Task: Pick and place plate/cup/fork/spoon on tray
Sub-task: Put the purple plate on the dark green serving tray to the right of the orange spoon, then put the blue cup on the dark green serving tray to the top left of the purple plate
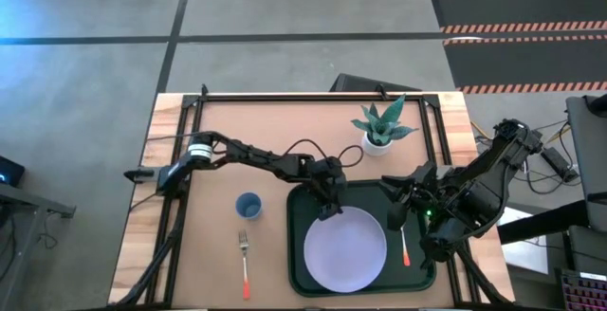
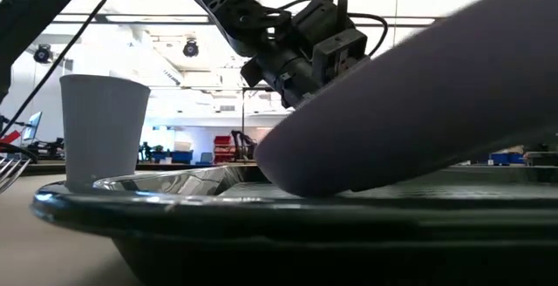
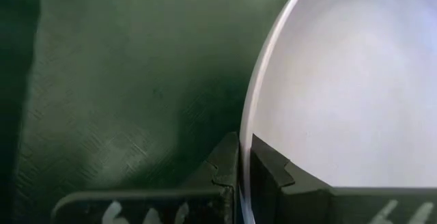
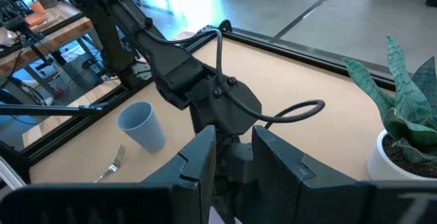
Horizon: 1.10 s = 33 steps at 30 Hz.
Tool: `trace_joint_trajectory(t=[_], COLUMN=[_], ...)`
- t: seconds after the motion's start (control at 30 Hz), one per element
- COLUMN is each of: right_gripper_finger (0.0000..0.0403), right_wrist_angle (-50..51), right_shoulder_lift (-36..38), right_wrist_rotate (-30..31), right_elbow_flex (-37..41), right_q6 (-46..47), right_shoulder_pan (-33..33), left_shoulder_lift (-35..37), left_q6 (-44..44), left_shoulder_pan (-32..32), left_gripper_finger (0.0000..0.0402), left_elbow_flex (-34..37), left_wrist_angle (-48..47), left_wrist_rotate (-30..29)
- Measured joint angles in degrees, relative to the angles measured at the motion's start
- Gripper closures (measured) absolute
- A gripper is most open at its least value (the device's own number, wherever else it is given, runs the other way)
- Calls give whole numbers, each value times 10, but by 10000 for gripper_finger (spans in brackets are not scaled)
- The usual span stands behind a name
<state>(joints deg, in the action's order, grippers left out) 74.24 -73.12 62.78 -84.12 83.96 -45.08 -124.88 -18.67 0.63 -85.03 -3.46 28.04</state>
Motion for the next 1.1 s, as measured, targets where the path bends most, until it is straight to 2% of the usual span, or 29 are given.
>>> trace_joint_trajectory(t=[0.3,0.63,0.77,0.97,1.1], right_gripper_finger=[317,316,316,316,316], right_wrist_angle=[0,-2,-3,-7,-11], right_shoulder_lift=[0,0,0,0,0], right_wrist_rotate=[0,-2,-2,-15,-18], right_elbow_flex=[0,0,0,0,0], right_q6=[0,0,0,0,-2], right_shoulder_pan=[0,0,0,0,0], left_shoulder_lift=[0,4,14,77,150], left_q6=[30,29,29,64,122], left_shoulder_pan=[-1,-1,-1,10,23], left_gripper_finger=[394,301,277,270,269], left_elbow_flex=[-2,-11,-33,-50,-41], left_wrist_angle=[1,20,19,-51,-200], left_wrist_rotate=[1,-1,-2,8,-16])
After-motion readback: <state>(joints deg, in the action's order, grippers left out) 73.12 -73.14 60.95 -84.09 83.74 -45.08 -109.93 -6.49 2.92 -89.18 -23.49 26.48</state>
